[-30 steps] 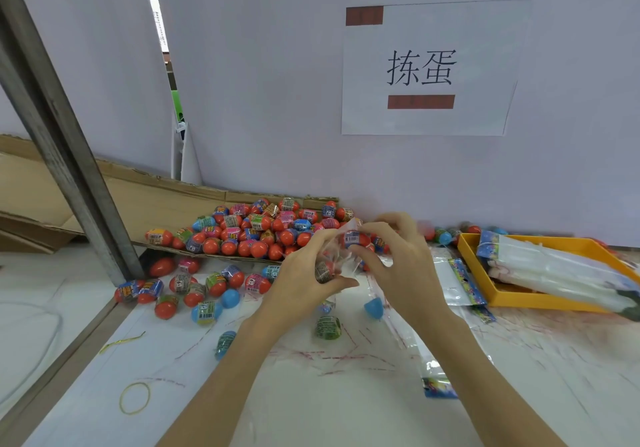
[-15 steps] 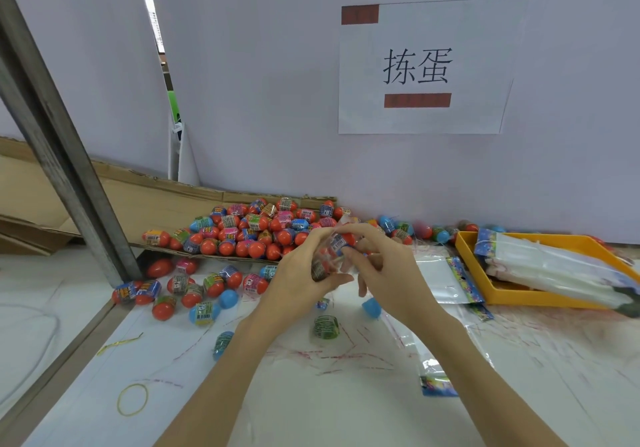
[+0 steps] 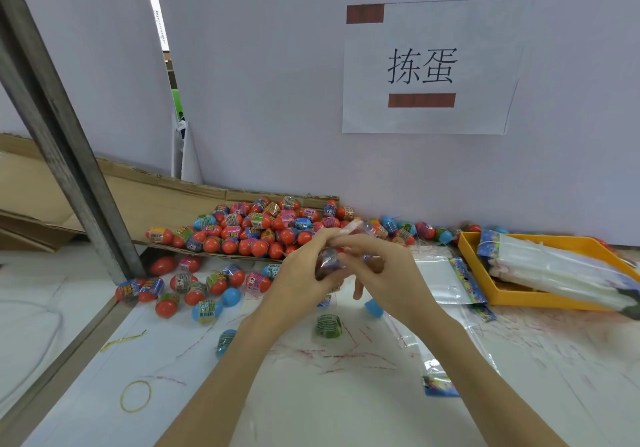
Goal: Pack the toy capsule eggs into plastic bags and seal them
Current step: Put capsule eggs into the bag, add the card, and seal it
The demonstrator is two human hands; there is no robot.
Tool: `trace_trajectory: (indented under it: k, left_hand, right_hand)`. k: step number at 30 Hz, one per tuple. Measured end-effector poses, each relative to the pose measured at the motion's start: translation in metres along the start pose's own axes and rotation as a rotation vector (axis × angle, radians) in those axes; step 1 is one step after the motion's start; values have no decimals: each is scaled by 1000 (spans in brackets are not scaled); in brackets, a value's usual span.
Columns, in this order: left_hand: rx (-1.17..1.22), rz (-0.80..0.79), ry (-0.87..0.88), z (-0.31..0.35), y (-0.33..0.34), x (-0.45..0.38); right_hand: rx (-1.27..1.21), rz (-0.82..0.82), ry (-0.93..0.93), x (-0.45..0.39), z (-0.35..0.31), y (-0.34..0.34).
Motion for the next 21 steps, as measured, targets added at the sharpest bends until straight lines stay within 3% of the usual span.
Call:
trace_trajectory:
  k: [7, 11, 15, 18, 21]
  left_hand:
    - [-95, -34, 62, -2, 3, 1]
    - [-86, -15, 11, -7, 3, 0]
    - [13, 188, -215, -14, -14, -3]
    - [12, 300, -279, -19, -30, -5]
    - [99, 375, -322, -26, -40, -7]
  right_hand:
    - [87, 32, -90, 1, -7, 3]
    - [83, 15, -138, 4, -11, 7]
    - [-25, 180, -117, 0, -10, -12]
    - [112, 358, -49, -1, 2, -27]
    - [278, 249, -10, 0, 20, -21]
Point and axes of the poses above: each hand's wrist, its own x-axis away from the middle knuckle, its own y-axis out of the palm, z = x × y, the point moved 7 cm from there along -x, towards the middle knuckle, and after that the axes turned 9 degrees about z, right-handed, at the moved point
